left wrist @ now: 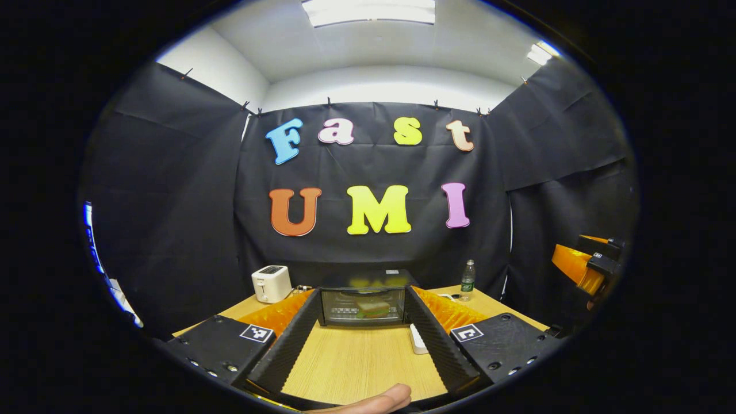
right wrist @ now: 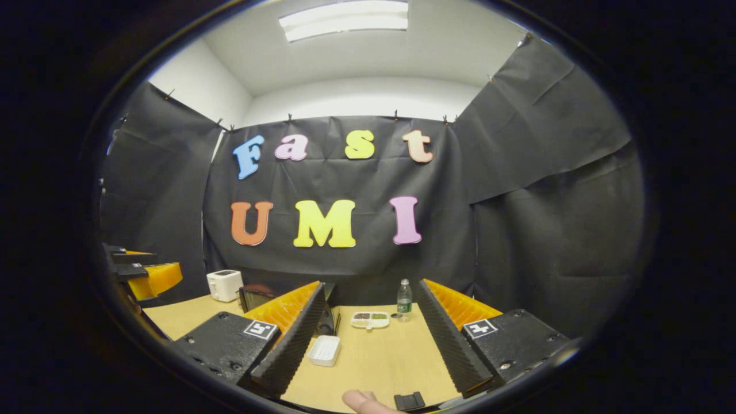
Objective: Open the electric oven with the left hand, put the food in, and close the electric oven.
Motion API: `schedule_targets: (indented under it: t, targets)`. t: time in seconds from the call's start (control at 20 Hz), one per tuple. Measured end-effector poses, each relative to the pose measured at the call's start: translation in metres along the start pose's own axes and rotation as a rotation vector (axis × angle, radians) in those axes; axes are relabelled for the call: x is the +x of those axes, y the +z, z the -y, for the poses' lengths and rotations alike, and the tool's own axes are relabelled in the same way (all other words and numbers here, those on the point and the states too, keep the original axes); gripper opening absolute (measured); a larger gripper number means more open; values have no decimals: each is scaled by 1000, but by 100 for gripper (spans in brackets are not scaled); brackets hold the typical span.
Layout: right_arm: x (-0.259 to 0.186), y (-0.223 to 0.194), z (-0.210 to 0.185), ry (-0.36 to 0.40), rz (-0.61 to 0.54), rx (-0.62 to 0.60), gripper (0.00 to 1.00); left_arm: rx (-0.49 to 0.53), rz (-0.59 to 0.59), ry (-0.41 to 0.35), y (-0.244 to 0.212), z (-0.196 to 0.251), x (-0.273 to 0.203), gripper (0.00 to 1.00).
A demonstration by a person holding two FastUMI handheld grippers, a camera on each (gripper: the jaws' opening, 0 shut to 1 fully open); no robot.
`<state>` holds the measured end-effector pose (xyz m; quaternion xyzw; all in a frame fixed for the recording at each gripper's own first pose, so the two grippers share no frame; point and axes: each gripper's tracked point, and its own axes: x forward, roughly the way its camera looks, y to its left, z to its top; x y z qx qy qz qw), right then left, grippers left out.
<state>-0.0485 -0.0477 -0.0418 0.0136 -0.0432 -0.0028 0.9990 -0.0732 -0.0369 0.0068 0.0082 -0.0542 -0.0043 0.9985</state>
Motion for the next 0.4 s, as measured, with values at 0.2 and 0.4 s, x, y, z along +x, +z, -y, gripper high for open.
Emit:
schedule_targets:
  t: [0.2,0.4]
  targets:
    - [-10,10,-4,-3,19,-11,100,4,3,-9,1,-1,-10,96]
    - [-12,14,-11,16,28,13,100,-10,7,-10,1,-5,-14,96]
